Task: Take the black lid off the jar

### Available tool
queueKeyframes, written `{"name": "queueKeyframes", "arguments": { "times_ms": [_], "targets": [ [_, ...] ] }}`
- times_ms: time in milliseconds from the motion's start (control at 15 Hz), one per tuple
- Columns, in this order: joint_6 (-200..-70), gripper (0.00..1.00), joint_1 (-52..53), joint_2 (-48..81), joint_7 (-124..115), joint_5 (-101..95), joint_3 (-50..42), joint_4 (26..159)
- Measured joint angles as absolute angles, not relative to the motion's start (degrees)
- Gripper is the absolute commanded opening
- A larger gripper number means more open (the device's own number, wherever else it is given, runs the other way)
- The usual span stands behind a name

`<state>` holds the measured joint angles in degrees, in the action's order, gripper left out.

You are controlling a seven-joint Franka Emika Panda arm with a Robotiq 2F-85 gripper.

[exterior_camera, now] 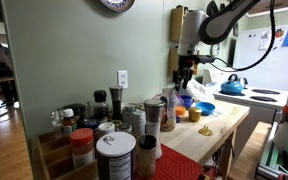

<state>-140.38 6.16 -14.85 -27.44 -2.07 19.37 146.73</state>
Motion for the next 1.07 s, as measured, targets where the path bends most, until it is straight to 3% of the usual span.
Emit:
{"name": "queueKeyframes", "arguments": {
  "times_ms": [533,1067],
  "targets": [
    [-136.5,1.0,7.0,-13.5,-26.5,1.3,17.0,147.3],
    [-124.8,1.0,11.4,-18.8,2.9,13.2,9.3,145.4]
  ]
}}
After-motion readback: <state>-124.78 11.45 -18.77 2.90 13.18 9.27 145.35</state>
